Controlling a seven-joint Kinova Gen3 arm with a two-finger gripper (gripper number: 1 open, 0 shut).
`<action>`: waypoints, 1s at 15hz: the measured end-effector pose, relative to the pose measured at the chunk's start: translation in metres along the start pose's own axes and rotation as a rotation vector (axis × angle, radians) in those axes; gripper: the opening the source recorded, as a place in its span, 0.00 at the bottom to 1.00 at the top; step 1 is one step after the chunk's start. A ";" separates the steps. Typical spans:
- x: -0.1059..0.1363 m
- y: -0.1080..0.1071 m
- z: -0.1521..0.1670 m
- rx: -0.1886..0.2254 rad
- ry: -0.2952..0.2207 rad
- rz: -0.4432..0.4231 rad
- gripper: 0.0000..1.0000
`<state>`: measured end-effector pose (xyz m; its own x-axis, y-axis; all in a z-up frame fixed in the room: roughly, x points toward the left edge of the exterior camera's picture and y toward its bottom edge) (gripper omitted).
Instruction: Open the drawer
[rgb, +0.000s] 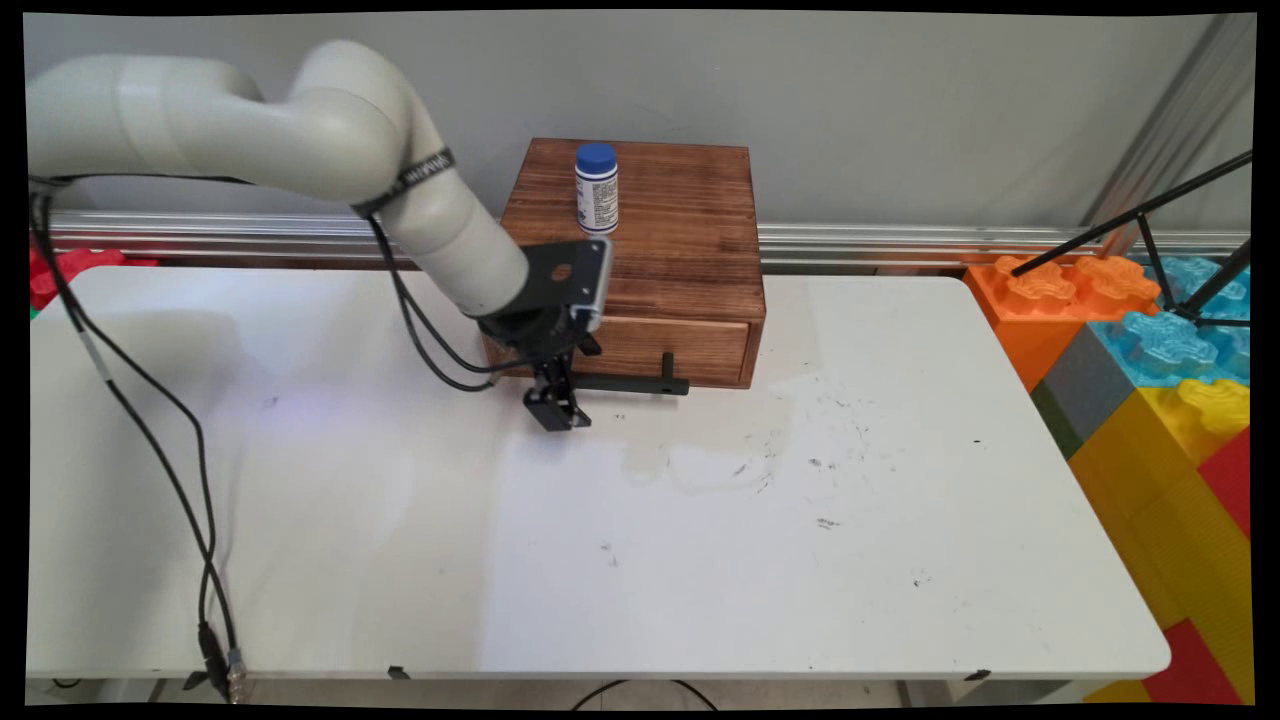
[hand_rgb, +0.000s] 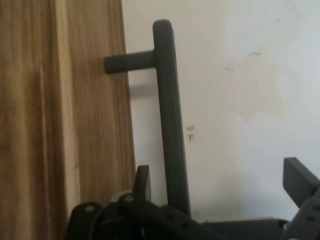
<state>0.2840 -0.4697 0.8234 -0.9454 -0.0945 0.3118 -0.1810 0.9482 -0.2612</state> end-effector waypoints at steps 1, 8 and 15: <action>0.002 -0.001 0.007 -0.004 -0.002 0.001 1.00; 0.015 -0.006 0.053 -0.046 -0.005 -0.012 1.00; 0.024 -0.004 0.076 -0.080 -0.001 -0.016 1.00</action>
<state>0.2410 -0.4993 0.7624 -0.9430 -0.1097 0.3142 -0.1734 0.9678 -0.1826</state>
